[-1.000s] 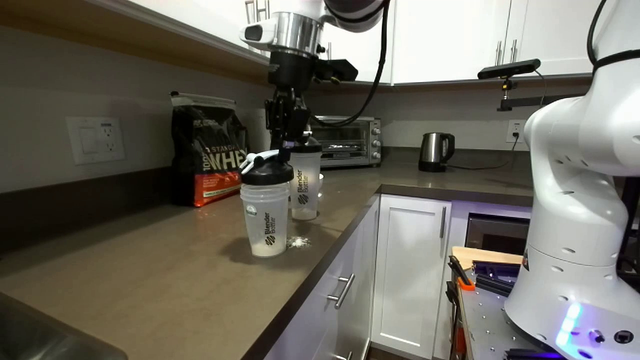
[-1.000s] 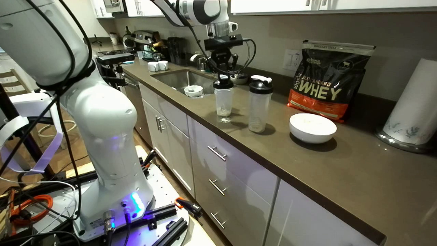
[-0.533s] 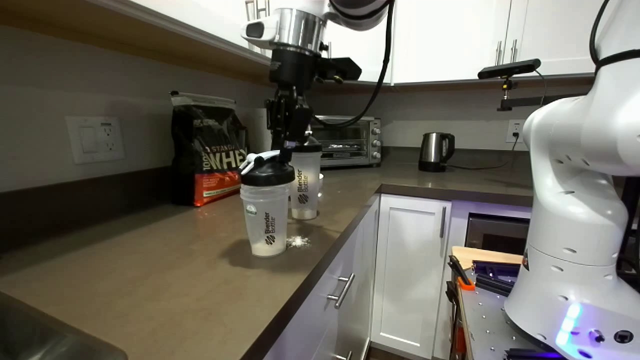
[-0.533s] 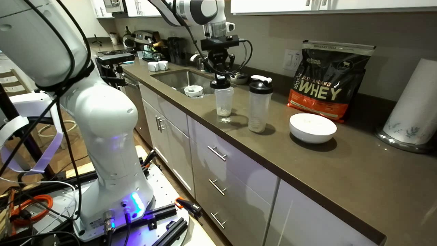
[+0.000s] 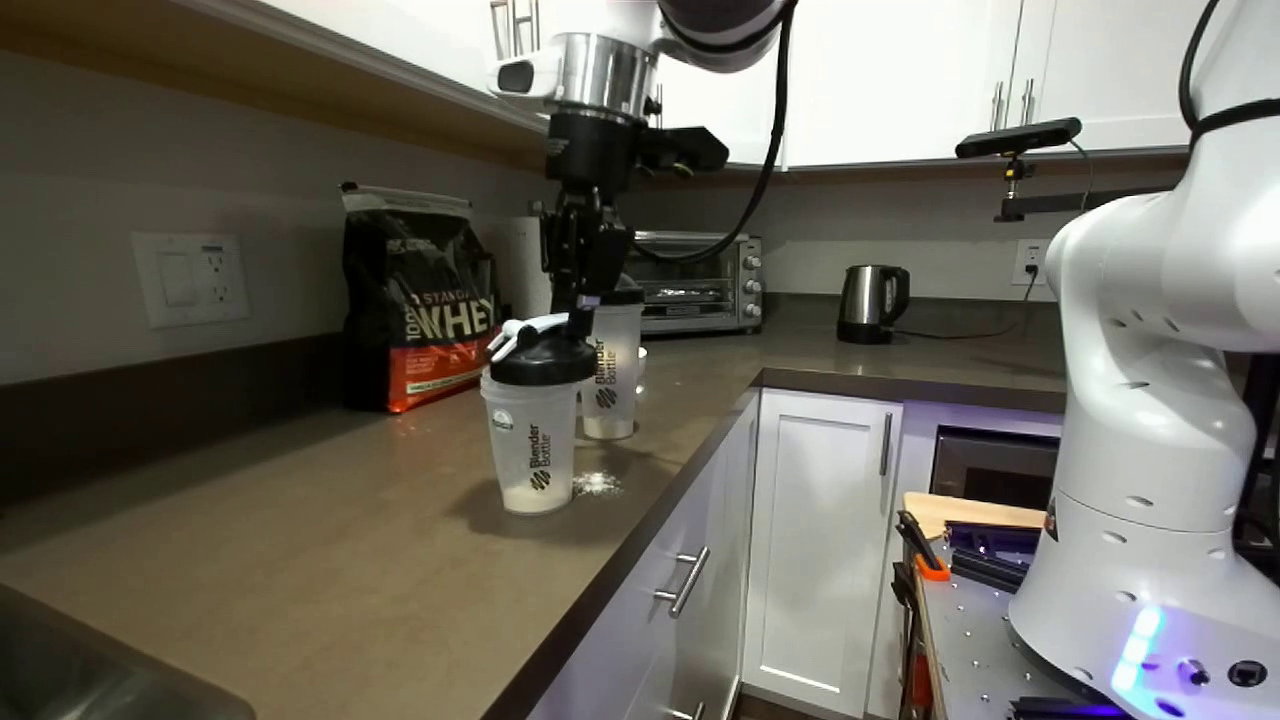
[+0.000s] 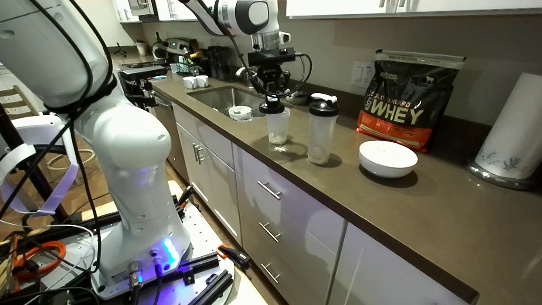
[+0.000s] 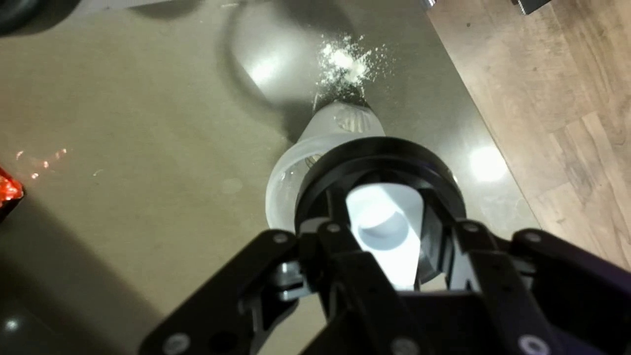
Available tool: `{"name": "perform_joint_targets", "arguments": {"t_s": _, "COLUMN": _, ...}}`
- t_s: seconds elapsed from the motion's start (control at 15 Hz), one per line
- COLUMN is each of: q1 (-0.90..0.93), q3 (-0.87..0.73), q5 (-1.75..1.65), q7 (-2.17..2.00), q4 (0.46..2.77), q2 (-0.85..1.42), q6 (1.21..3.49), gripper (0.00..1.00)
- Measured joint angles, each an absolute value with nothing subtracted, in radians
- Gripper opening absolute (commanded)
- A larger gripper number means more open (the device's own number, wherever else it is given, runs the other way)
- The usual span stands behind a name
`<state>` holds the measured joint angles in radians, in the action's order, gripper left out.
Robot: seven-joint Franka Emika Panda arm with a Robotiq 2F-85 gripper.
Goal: Put the lid on the shaker.
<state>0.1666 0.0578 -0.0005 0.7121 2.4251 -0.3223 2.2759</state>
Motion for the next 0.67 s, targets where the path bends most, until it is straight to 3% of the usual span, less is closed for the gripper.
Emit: {"name": "perform_joint_targets", "arguments": {"t_s": 0.67, "q1": 0.167, "q3": 0.042, "q5": -0.001, "q7": 0.712, "q4": 2.427, "q2": -0.322, "q6": 2.286, "gripper": 0.14}}
